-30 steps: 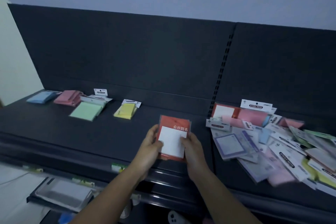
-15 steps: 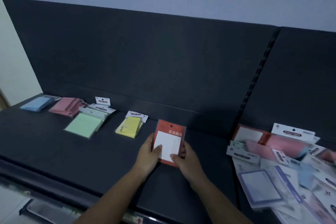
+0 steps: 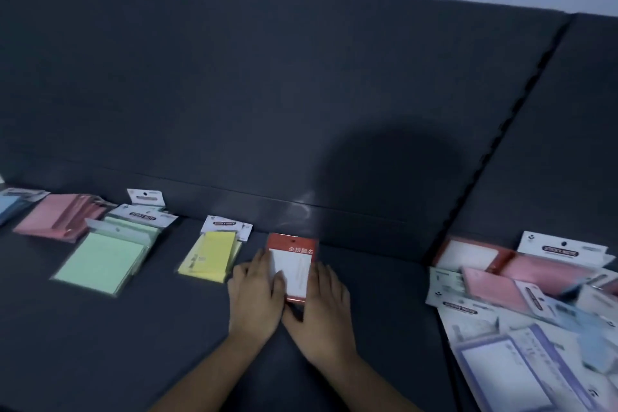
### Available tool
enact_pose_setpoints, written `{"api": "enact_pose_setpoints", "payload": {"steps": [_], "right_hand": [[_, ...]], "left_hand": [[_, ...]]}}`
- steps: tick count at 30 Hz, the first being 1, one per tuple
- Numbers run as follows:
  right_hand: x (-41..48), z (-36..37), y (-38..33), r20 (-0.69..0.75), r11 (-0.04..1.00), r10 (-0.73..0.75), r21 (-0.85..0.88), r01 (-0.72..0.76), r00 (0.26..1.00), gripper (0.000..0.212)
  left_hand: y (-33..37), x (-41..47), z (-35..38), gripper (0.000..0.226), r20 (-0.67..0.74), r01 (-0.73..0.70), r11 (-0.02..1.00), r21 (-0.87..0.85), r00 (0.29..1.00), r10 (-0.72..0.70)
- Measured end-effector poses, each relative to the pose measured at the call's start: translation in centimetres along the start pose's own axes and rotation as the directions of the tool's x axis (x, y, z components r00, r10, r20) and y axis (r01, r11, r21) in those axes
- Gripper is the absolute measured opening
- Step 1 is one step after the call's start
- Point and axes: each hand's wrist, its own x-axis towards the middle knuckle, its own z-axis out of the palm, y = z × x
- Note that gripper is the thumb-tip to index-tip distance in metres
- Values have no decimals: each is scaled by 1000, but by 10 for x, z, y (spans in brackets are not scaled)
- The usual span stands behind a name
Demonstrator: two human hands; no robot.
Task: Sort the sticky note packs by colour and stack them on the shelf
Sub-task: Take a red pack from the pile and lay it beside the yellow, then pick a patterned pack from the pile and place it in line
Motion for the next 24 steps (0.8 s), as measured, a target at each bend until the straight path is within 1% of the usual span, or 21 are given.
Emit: {"api": "enact_pose_setpoints", "payload": {"steps": [4, 7, 8, 10, 11, 13, 15, 17, 20, 22, 24], "right_hand": [[2, 6, -1, -12, 1000, 4, -8, -5, 1000, 78], [10, 3, -5, -33, 1000, 10, 23, -10, 999, 77], [11, 0, -6, -50, 999, 11, 48, -8, 999, 74], [8, -6, -9, -84, 991, 40, 132, -29, 996, 66], [3, -10, -9, -94, 983, 78, 173, -61, 992, 63], [-9, -16, -6, -71, 968, 171, 198, -154, 983, 63], [-25, -24, 1, -52, 959, 219, 196, -205, 974, 61], [-44, -35, 9, -83, 962, 225, 178, -208, 971, 55], [-77, -57, 23, -148, 957, 275, 134, -256, 950, 43], [-98, -75, 34, -206, 933, 353, 153, -326, 913, 37], [-118, -92, 44, -266, 896, 441, 173, -408, 857, 34]], "left_hand": [[-4, -1, 2, 46, 19, 57, 996, -68, 998, -55], [-1, 7, 1, 48, 54, 46, 998, -45, 998, -44], [1, 8, 0, 48, 63, 22, 999, -36, 998, -20], [6, 7, -2, 43, 41, -71, 996, -53, 996, 74], [8, 4, -3, 41, 28, -126, 989, -78, 991, 129], [15, -3, -5, 42, 30, -239, 960, -144, 969, 245], [27, -11, -5, 39, 69, -330, 918, -220, 934, 352], [44, -19, -1, 33, 145, -405, 869, -283, 878, 456], [75, -37, 9, 24, 236, -535, 773, -341, 748, 621], [96, -50, 17, 24, 282, -564, 733, -380, 684, 673], [117, -61, 27, 29, 333, -567, 726, -388, 649, 684]]}}
